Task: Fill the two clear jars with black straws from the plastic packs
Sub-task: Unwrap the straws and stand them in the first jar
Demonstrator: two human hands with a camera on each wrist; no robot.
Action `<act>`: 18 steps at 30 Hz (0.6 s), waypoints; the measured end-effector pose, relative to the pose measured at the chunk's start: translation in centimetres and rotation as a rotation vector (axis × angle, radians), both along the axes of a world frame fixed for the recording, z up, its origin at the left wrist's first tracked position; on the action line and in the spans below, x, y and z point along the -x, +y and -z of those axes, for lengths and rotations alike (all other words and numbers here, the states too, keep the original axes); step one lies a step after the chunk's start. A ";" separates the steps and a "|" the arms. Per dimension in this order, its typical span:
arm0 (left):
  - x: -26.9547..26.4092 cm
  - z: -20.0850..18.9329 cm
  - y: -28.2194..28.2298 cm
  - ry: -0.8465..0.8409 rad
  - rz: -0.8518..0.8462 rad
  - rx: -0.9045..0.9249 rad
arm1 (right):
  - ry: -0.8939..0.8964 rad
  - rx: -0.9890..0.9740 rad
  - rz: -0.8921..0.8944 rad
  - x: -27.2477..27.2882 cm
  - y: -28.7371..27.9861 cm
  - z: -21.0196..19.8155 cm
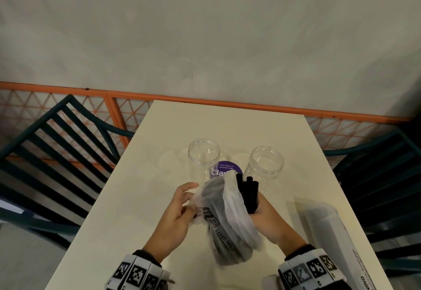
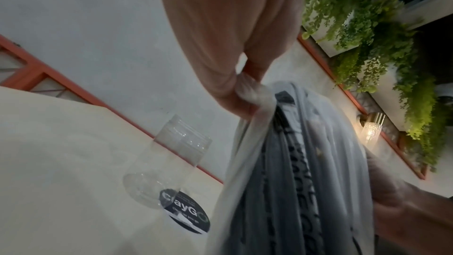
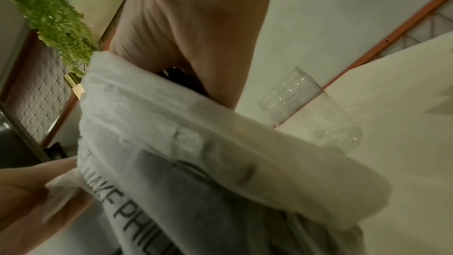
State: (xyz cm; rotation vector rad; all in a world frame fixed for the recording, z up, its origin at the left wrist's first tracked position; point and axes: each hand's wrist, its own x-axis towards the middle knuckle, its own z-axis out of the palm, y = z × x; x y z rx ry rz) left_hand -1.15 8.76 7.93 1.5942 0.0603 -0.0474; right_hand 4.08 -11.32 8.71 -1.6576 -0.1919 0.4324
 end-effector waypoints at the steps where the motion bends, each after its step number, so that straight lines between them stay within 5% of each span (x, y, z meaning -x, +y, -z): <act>1: 0.1 0.1 0.3 0.011 0.062 -0.040 | -0.019 0.068 -0.035 -0.2 0.1 0.0; 4: -0.1 0.0 1.0 0.018 0.154 -0.069 | -0.049 0.149 -0.062 0.0 0.1 -0.2; 11: -1.4 0.1 0.2 -0.070 -0.183 -0.120 | -0.090 0.076 -0.080 0.1 0.2 0.2; 18: -1.3 1.2 -0.5 0.064 -0.117 0.076 | -0.126 0.035 -0.051 0.0 0.3 0.0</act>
